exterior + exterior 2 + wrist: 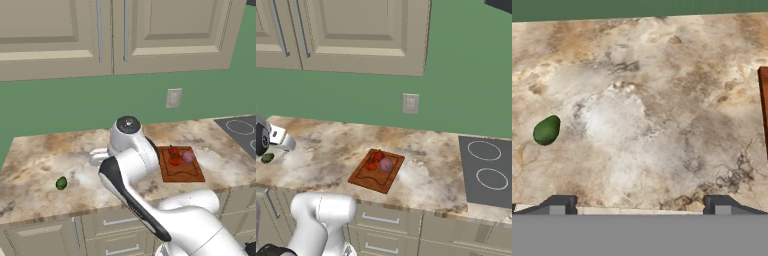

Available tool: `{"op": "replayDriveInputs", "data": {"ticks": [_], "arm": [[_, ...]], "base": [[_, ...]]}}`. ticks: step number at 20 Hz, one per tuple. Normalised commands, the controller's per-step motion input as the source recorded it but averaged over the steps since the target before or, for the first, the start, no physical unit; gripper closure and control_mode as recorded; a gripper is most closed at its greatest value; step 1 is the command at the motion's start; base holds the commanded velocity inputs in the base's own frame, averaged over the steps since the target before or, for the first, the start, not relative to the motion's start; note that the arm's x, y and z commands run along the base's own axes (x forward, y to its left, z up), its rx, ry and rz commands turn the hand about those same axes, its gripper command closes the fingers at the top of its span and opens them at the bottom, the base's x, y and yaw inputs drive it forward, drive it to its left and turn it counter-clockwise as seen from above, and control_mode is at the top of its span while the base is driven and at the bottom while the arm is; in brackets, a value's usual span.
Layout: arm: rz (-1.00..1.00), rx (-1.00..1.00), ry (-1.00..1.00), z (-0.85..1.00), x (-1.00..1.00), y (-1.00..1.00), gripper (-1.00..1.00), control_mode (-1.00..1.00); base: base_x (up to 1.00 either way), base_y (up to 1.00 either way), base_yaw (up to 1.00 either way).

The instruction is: Place the avocado, onion, tomato, and bell pepper on the cutting board.

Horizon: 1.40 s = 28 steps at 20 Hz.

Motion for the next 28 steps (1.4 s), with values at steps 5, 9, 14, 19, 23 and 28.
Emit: {"op": "replayDriveInputs", "data": {"ticks": [5,9,14,19,23,28], "arm": [[0.00,0.00,0.07,0.02,0.01,0.59,-1.00,-1.00],[0.00,0.00,0.07,0.00,0.16,0.36,-1.00,-1.00],[0.00,0.00,0.08,0.00,0.21,0.23,-1.00,-1.00],[0.00,0.01,0.02,-0.03,0.15,0.18,-1.00,-1.00],[0.00,0.00,0.00,-0.13,0.04,0.28,-1.00,-1.00],[0.00,0.01,0.00,-0.11,0.09,0.24,-1.00,-1.00]], "base": [[0.00,0.00,0.00],[0.00,0.00,0.00],[0.00,0.00,0.00],[0.00,0.00,0.00],[0.00,0.00,0.00],[0.00,0.00,0.00]]}}
